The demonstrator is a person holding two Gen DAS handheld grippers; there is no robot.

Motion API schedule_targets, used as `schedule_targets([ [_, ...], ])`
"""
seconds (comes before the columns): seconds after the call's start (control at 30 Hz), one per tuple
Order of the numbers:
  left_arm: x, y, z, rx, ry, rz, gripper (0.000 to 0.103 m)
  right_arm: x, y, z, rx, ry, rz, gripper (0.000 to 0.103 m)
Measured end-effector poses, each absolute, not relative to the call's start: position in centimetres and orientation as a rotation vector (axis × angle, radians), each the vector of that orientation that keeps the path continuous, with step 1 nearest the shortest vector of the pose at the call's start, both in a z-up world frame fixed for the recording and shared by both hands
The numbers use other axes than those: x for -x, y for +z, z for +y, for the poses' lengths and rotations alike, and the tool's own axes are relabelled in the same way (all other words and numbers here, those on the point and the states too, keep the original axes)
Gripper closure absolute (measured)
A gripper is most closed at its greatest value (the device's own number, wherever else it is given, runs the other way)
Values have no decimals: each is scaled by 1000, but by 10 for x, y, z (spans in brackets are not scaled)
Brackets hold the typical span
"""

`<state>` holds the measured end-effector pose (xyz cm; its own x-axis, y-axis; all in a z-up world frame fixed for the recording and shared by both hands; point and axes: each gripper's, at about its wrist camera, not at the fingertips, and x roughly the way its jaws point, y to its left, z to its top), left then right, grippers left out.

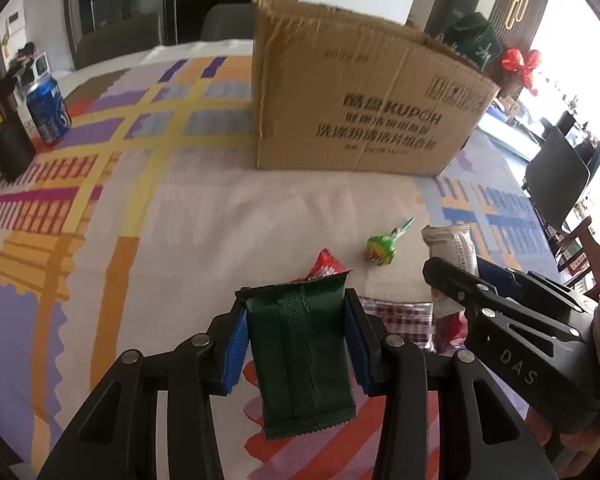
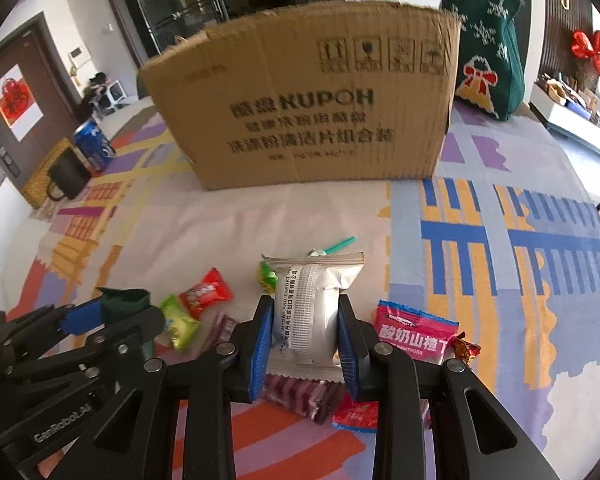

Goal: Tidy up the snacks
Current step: 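Lift both held packets and carry them over the cardboard box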

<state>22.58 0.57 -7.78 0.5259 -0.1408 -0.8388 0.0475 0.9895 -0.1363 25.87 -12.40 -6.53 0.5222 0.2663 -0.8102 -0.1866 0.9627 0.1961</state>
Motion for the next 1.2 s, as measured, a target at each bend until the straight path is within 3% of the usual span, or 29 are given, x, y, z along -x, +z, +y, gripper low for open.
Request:
schedule_targets([
  [1.2, -265, 49, 7, 54, -134, 664, 60, -268, 59, -119, -63, 330, 661, 72],
])
